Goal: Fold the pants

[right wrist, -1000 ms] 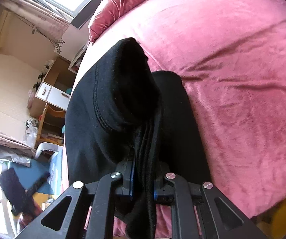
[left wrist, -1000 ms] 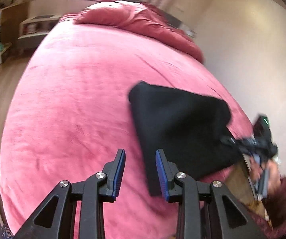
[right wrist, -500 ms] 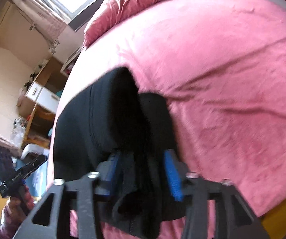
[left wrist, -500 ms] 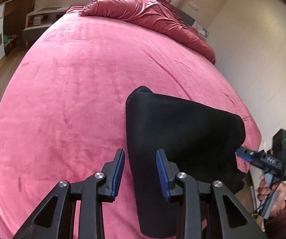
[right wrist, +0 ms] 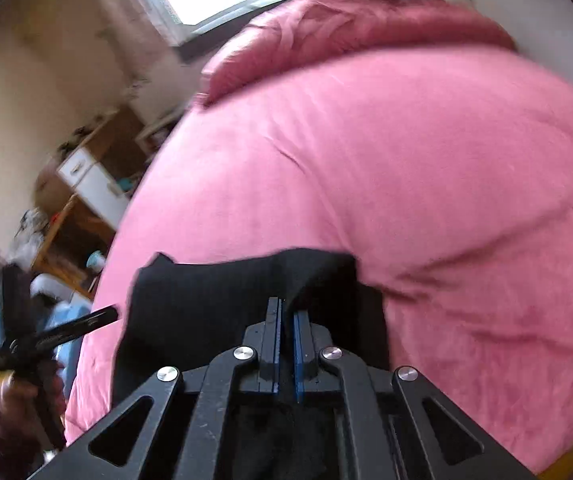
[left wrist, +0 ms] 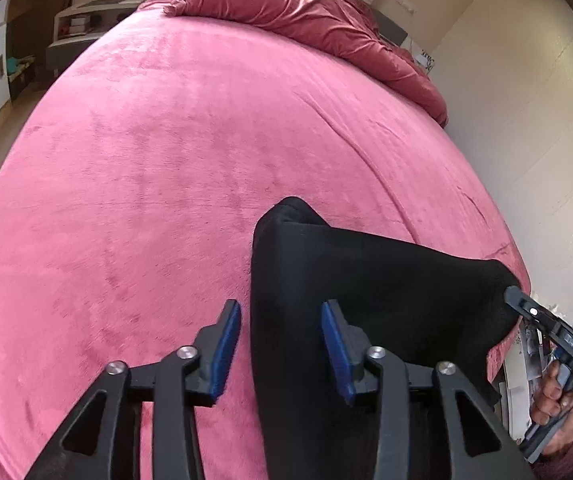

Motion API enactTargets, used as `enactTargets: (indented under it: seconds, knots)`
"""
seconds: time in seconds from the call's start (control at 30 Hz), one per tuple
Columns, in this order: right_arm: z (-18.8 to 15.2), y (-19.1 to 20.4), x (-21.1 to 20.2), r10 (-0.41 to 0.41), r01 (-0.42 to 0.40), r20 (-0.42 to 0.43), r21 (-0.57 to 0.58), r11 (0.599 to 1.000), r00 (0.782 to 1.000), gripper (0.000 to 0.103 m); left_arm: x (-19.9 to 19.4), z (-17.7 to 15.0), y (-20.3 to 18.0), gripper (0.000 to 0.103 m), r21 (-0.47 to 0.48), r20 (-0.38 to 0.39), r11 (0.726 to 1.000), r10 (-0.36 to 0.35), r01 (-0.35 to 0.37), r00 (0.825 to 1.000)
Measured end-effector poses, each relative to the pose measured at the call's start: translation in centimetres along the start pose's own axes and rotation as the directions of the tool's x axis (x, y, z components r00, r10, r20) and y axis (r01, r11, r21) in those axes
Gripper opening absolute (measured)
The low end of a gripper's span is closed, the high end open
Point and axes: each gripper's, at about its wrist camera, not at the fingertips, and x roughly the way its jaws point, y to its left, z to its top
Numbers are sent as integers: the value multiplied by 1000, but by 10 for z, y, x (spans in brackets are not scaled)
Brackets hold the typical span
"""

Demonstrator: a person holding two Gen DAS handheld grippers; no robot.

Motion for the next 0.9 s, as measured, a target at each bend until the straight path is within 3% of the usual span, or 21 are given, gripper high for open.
enactTargets:
  seconds: [0.1,0.23,0.3,0.5,0.57,0.73,0.9]
  knots:
    - [2,5,0,-43,43,3,-56,997,999,5,13,9,-5,44,0,-32,1000,-3,3,999]
    - [10,-11,14,-87,87,-8,-25,996,996,5,24,12,-5,44,-7,-31,1000,20,-21,999]
    - [11,-21,24,-120,120,-30,13,993,992,5,28,10,-7,35,-8,-35,1000,10,-10,999]
    - [7,-32,60,-203,208,-134,23,978,970,5,31,-1,-11,34,23,-8,999,36,-36,999]
    - [5,-34,63,-201,207,-141,30,978,969,5,30,1,-9,39,27,-9,1000,15,-14,1000]
    - [4,-33,59,-190,193,-132,15,981,973,5,43,24,17,60,-86,-64,987,-141,135,988]
    - [4,-37,60,-170,178,-133,47,983,976,7,68,43,33,64,-137,-131,966,-236,218,963]
